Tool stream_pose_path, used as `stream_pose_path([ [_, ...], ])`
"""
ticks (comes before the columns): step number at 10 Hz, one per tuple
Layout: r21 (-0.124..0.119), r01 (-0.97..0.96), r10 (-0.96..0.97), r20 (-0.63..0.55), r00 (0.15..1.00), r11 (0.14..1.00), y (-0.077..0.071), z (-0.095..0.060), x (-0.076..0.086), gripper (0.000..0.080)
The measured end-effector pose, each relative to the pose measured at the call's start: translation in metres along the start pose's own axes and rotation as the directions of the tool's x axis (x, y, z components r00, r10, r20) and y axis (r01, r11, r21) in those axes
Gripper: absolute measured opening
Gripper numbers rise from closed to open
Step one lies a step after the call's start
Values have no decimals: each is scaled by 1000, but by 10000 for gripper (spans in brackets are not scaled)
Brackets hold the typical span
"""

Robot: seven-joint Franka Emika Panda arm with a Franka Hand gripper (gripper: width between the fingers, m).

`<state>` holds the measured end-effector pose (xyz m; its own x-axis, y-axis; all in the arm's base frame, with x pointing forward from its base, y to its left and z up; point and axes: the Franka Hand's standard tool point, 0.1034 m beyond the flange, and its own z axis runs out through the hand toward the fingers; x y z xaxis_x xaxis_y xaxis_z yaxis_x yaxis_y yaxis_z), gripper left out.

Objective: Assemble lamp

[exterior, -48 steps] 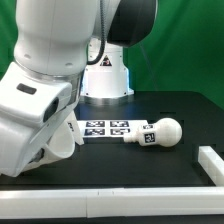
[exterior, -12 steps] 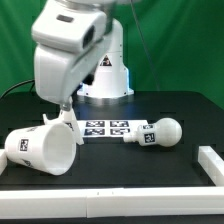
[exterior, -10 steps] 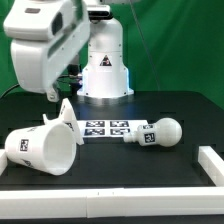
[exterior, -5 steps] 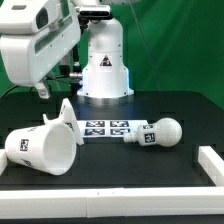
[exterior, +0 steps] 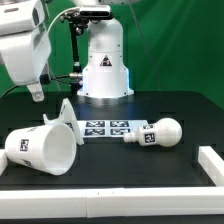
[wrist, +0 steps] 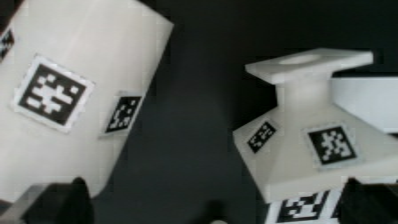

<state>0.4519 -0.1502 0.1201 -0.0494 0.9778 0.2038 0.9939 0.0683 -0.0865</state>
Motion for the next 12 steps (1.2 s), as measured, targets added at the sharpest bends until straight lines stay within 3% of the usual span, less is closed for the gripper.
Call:
stream_pose_path([
  [1,-6,-29,28,-24,999,1000,-8,3,-3,699],
  [5,-4,-18,18,-22,1000,1000,-9,6,-5,699],
  [6,-33,84,-85,-25,996,996,-17,15,-6,699],
  [8,-49,181,-182,-21,983,982,-34,31,-11,699],
  [12,-43,161,-162,-19,987,986,-37,32,-16,699],
])
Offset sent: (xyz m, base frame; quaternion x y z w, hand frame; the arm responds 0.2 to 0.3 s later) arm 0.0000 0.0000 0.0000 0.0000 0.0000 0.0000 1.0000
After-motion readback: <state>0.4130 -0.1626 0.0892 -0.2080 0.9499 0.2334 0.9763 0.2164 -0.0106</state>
